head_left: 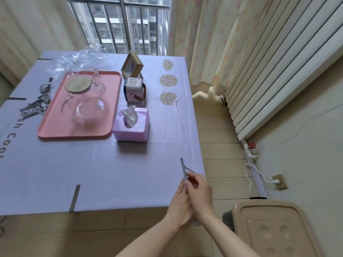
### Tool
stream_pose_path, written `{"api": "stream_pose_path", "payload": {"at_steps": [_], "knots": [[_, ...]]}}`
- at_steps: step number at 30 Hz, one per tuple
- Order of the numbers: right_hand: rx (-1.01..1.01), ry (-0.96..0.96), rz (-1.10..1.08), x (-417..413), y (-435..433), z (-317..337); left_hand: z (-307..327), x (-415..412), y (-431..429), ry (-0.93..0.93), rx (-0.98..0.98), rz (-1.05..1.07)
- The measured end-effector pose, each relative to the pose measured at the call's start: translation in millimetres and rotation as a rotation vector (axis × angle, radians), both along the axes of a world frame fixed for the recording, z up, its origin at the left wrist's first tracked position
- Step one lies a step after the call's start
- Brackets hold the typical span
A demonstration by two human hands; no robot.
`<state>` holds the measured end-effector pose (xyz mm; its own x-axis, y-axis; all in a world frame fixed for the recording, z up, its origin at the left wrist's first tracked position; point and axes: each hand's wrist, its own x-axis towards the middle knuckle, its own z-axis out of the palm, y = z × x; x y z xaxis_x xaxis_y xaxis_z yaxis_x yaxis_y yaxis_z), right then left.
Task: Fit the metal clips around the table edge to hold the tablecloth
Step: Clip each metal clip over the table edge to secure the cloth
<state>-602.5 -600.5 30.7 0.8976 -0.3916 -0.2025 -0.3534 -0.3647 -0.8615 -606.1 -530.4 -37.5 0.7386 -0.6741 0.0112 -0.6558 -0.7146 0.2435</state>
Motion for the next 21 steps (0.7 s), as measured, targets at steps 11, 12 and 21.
{"api": "stream_pose_path", "payload": {"at_steps": [11,12,21], "knots": [[-0.273,0.069,0.475,44.9,1.6,-21.2,-0.2,-17.2,4.8,0.002,-0.020,-0.325],[-0.288,0.079,0.458,43.1,-3.7,-23.4,1.1,-16.3,9.3,0.042,-0.056,-0.395],[-0.392,0.001,0.295,8.5,-25.0,-39.0,11.9,7.6,53.1,0.089,-0.373,0.276]]}}
